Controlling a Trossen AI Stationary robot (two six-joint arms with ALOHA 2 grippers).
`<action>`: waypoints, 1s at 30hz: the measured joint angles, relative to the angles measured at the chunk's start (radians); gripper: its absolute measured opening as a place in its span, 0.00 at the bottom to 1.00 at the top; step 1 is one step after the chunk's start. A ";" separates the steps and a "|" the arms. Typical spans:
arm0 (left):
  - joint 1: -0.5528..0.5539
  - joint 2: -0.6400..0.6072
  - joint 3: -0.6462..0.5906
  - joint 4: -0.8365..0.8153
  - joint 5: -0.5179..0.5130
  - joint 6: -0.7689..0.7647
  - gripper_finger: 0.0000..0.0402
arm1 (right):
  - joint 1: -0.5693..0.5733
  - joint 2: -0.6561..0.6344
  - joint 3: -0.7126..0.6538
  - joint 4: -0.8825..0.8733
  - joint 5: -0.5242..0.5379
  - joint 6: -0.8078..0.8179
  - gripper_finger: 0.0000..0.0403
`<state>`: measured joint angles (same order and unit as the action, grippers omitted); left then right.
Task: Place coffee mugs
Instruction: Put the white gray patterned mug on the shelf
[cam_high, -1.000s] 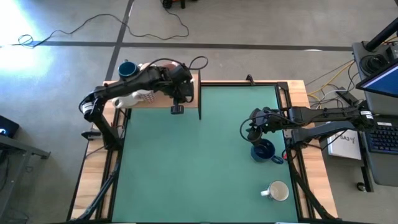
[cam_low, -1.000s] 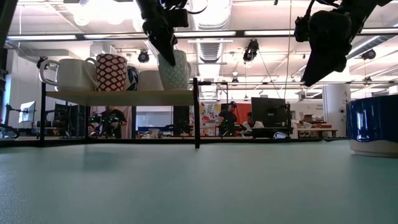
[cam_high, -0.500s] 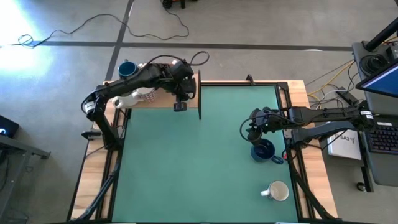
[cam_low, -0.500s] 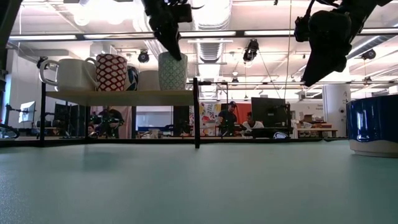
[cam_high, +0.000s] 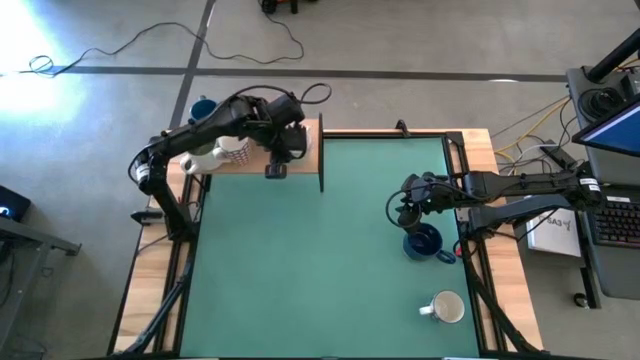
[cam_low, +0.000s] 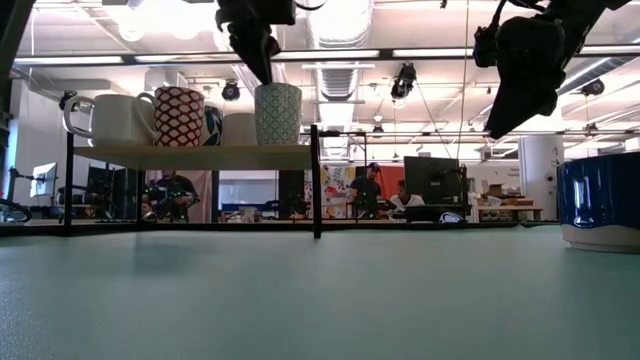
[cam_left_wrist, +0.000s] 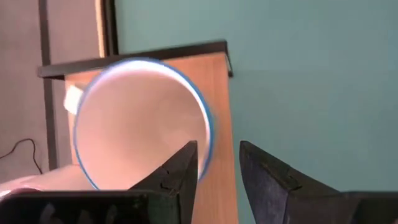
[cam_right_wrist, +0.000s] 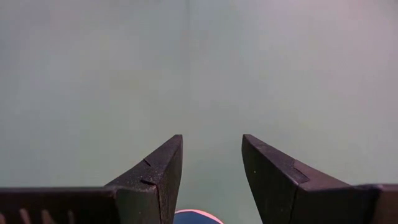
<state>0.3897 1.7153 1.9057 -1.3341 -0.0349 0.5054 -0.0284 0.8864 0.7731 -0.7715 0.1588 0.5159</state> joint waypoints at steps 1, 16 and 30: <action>0.000 0.000 -0.001 -0.009 0.000 0.007 0.25 | 0.000 0.000 0.000 0.000 0.000 0.000 0.39; 0.021 0.049 -0.011 -0.012 0.000 0.107 0.15 | 0.000 0.000 0.000 0.000 0.000 0.000 0.39; 0.036 0.097 0.072 -0.009 -0.007 0.215 0.06 | 0.000 0.000 0.000 0.000 0.000 0.000 0.38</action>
<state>0.4256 1.8123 1.9772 -1.3430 -0.0418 0.7208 -0.0284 0.8864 0.7731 -0.7717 0.1588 0.5159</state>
